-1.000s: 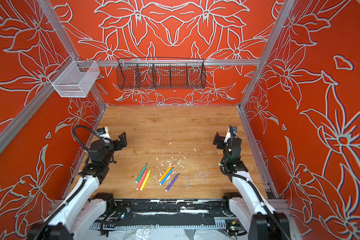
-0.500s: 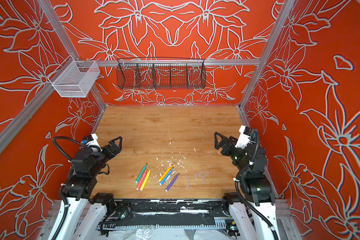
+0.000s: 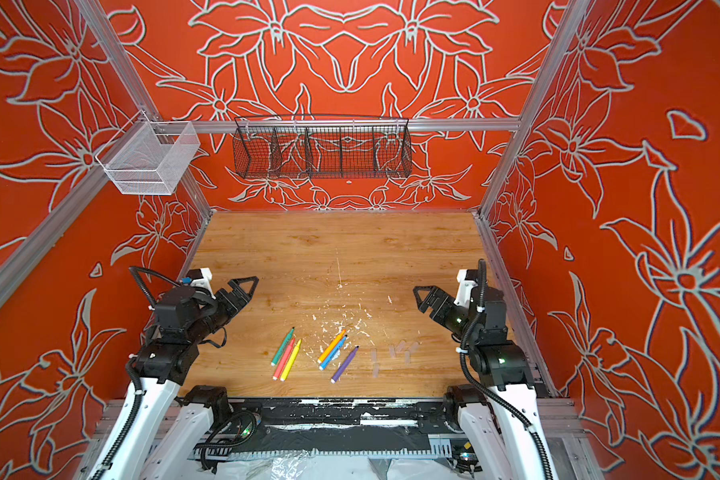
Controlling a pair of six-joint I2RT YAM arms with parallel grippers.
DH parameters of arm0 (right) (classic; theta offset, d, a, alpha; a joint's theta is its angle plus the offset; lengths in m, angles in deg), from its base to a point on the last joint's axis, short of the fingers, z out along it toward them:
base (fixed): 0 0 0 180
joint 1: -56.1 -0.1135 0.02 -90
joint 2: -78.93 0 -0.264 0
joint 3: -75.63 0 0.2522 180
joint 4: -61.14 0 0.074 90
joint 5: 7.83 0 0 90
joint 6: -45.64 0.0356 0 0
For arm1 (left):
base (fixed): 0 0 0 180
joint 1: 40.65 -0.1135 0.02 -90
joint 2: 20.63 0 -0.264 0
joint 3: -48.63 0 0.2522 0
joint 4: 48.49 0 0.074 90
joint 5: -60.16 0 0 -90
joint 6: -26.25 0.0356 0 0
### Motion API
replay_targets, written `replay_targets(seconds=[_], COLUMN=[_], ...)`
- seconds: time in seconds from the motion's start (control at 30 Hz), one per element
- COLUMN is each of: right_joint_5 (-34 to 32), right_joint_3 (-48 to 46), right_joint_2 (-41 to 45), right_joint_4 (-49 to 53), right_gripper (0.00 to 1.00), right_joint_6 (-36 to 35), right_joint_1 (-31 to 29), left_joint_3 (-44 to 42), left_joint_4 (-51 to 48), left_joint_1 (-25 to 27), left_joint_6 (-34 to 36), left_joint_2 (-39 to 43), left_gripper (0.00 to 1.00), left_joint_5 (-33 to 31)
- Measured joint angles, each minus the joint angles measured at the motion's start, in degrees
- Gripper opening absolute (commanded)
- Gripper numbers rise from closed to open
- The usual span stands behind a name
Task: Insert the pens into the pen caps
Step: 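Move the left gripper over the purple marker while the right gripper rises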
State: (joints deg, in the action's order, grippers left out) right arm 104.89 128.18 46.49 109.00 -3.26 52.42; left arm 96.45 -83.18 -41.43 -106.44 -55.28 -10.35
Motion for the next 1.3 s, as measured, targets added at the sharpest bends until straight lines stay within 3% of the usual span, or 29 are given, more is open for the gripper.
replay_targets(seconds=[0.13,0.2,0.27,0.37,0.43,0.6,0.83,0.97,1.3], right_joint_5=[-3.76,-4.92,-6.51,-10.58,-12.17,-15.76,-18.99,-22.84,-30.32], right_joint_3=[-2.32,-2.62,-2.71,-2.73,-2.99,-8.57,-9.92,-9.97,-10.51], right_joint_2=[-1.25,-2.47,-4.33,-7.72,-9.35,-4.04,1.68,-2.01,-10.75], right_joint_4=[-0.17,-1.33,-2.69,-3.98,-4.46,-5.75,-3.72,-4.50,-11.63], right_gripper=[0.98,0.98,0.97,0.98,0.97,0.97,0.97,0.98,0.98], right_joint_6=[-2.36,-3.23,-3.63,-4.02,-4.00,-3.28,-2.75,-3.04,-5.38], right_joint_1=[-2.67,-4.17,-7.15,-13.53,-16.22,-17.57,-17.57,-17.57,-17.57], left_joint_3=[1.09,3.43,6.05,11.61,16.70,17.94,13.33,11.52,13.14], left_joint_4=[0.24,-0.22,-0.52,-1.70,-2.60,-2.01,-10.40,-10.21,-7.65], left_joint_1=[0.24,3.04,11.37,30.60,40.41,52.92,57.99,61.35,69.83], left_joint_6=[4.15,6.23,8.44,11.21,12.76,13.20,12.11,11.56,9.07], left_joint_2=[-2.71,-4.57,-6.64,-12.90,-19.04,-30.25,-31.23,-32.39,-46.90], left_gripper=[0.99,1.00,0.98,0.86,0.81,0.77,0.74,0.70,0.53], left_joint_5=[7.87,8.00,4.20,-6.45,-11.98,-20.79,-26.10,-26.47,-27.65])
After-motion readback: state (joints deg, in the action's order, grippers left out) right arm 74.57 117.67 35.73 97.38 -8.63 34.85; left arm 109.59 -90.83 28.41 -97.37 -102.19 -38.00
